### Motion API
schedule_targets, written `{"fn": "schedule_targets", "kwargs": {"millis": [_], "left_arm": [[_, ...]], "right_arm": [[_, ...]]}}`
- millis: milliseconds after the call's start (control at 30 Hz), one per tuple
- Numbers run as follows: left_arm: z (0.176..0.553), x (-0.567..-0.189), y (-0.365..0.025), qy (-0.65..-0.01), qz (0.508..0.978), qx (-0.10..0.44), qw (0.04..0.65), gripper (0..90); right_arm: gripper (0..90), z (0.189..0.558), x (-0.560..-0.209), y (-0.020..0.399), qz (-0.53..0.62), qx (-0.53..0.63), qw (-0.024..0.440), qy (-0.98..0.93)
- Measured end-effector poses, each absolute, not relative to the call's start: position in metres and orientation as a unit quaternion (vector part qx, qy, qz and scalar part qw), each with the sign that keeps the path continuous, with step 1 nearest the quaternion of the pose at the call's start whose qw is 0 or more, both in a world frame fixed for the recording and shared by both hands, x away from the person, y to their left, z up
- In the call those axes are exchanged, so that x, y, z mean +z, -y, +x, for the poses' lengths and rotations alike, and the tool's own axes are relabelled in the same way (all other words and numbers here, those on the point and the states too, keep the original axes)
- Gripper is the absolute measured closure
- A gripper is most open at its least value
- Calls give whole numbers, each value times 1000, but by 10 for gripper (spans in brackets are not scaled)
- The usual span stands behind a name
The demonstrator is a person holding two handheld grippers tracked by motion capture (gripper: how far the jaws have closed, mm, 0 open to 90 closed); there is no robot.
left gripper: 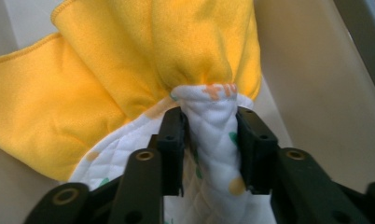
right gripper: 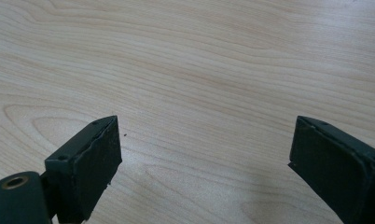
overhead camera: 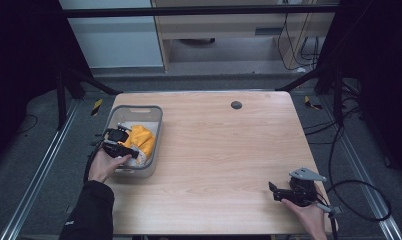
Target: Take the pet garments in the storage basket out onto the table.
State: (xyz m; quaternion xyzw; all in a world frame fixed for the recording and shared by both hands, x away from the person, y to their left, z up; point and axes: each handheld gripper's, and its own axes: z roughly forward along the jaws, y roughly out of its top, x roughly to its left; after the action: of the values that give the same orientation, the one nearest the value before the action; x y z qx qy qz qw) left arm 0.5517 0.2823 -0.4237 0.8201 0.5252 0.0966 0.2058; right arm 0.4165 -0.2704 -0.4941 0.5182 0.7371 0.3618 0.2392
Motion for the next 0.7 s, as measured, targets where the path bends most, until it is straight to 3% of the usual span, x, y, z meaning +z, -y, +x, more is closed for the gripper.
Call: {"fn": "schedule_targets", "kwargs": {"millis": [33, 167, 700], "left_arm": [[552, -424, -283, -527, 819, 97, 206, 729], [551, -422, -283, -529, 817, 102, 206, 783], [541, -387, -287, -521, 808, 140, 239, 814]], "right_arm": [[89, 417, -494, 271, 518, 362, 239, -737], [88, 417, -494, 270, 518, 361, 239, -738], [84, 416, -494, 270, 519, 360, 240, -737]]}}
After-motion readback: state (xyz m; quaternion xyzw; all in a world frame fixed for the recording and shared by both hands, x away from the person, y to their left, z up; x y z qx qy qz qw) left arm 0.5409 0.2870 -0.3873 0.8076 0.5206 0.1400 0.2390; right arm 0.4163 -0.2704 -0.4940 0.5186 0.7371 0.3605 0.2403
